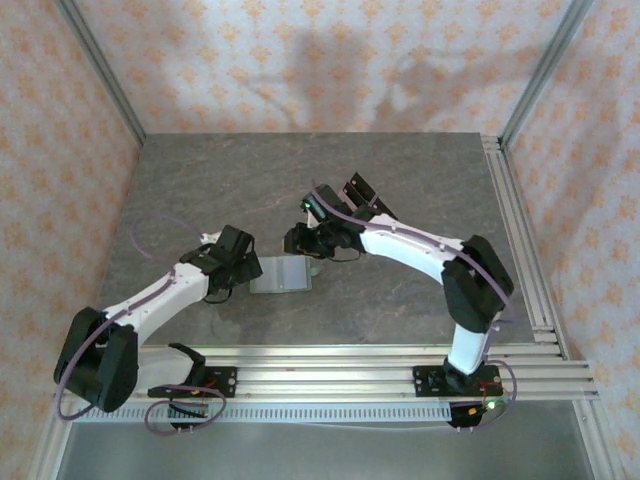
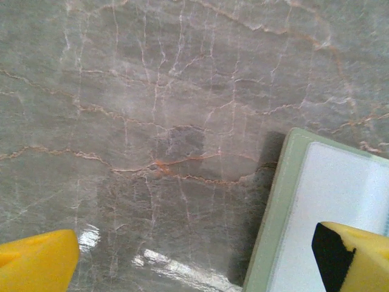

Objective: Put the credit cards into the card holder
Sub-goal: Touch the card holder at the center of the table.

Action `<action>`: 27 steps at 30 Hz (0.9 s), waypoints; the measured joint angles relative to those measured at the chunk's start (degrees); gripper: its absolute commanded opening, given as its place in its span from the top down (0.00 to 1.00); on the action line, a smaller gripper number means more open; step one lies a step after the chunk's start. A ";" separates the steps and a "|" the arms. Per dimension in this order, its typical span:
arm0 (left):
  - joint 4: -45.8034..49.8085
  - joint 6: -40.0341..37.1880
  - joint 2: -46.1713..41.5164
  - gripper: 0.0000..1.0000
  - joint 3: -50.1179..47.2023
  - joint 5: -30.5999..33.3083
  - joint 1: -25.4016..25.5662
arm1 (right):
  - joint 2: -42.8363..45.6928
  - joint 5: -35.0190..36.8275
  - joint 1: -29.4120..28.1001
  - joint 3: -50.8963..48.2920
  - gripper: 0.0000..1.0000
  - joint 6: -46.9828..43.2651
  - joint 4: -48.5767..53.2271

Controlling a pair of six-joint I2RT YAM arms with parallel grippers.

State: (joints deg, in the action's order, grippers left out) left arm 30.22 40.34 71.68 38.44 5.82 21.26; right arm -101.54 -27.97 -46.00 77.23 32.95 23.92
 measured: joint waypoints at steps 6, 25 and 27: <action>-1.38 -1.33 5.38 0.00 2.08 -0.83 0.42 | -0.81 9.27 0.20 -2.54 0.58 -3.43 4.72; -2.43 -1.86 9.77 0.00 3.80 -0.61 3.50 | -5.46 13.97 2.58 -8.28 1.00 -5.62 3.98; -2.47 -1.84 10.27 0.00 3.80 -0.44 3.87 | -5.46 14.01 3.02 -8.87 1.00 -5.62 3.89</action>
State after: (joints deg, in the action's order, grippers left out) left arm 27.75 38.50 81.95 42.24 5.39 25.12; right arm -107.00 -13.96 -42.98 68.36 27.33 27.81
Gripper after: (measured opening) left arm 0.998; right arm 0.040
